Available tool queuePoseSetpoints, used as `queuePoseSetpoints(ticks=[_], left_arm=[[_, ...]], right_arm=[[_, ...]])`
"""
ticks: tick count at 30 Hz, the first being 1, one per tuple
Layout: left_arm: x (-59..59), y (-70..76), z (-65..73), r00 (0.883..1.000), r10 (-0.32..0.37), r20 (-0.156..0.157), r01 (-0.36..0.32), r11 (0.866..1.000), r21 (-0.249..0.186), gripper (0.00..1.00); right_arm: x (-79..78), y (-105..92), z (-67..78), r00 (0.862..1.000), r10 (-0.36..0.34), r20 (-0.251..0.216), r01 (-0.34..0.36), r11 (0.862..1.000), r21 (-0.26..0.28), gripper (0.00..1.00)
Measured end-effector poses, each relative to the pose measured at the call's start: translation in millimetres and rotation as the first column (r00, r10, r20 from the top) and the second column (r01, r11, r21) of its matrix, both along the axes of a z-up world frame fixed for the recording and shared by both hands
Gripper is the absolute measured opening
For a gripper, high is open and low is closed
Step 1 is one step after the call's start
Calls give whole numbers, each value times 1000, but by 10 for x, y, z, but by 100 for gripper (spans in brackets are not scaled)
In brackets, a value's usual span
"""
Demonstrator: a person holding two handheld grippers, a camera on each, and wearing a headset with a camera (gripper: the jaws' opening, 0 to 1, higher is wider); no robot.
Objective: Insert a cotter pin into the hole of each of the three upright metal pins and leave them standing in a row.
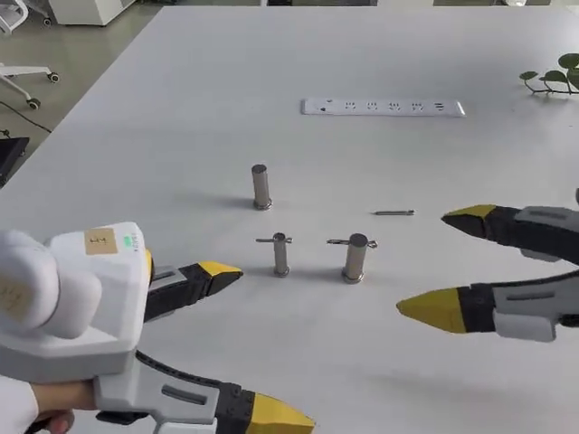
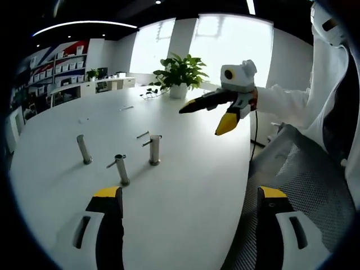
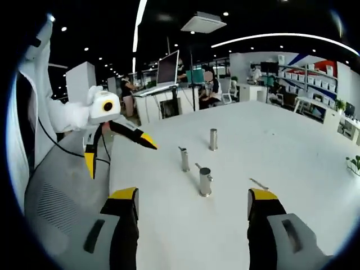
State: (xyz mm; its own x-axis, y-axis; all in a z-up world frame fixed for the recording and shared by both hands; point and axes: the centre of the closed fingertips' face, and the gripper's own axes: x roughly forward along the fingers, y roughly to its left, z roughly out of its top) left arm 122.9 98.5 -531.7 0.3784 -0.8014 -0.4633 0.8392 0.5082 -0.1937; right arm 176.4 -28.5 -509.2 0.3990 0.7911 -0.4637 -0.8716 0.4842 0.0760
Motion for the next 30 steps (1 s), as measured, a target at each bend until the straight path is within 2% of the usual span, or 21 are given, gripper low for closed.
queuePoseSetpoints(ticks=[3,5,8,10,12,15,19,23,25,26,27,28,29,30], left_arm=[[-3,16,12,1000,16,-9,-16,1000,-8,99],[-15,8,18,1000,22,-13,-22,1000,-17,99],[-24,0,14,999,29,-21,-30,999,-28,99],[-24,2,5,999,35,-26,-36,999,-31,99],[-12,20,-3,999,45,-31,-46,998,-32,99],[50,68,32,998,61,-28,-62,997,-45,99],[286,170,171,993,114,-2,-114,989,-93,99],[618,265,355,984,167,55,-159,978,-136,99],[880,344,469,970,225,92,-209,965,-160,99],[1048,398,536,958,264,110,-243,954,-176,99],[1153,426,569,950,289,119,-265,946,-185,99],[1263,463,575,943,303,140,-278,945,-174,99],[1390,509,538,939,298,171,-279,952,-128,99],[1463,534,497,938,293,184,-280,956,-91,99]], right_arm=[[-76,-97,-29,999,-34,-27,34,999,7,84],[-75,-144,-61,994,-91,-57,93,995,38,91],[-116,-203,-188,986,-121,-113,127,991,50,96],[-144,-247,-285,986,-125,-107,126,992,2,98],[-184,-237,-318,988,-114,-104,113,993,-17,99],[-195,-222,-301,987,-121,-108,122,993,-2,98],[-216,-220,-280,984,-133,-115,134,991,6,98],[-241,-243,-258,983,-142,-118,145,989,11,98],[-248,-269,-245,981,-156,-116,159,987,14,98],[-255,-278,-235,980,-166,-114,169,986,17,98],[-260,-283,-225,979,-171,-107,174,985,19,98],[-267,-285,-212,980,-176,-94,178,984,17,98],[-279,-285,-210,980,-176,-93,178,984,16,98],[-288,-283,-208,980,-177,-92,180,984,16,98]])
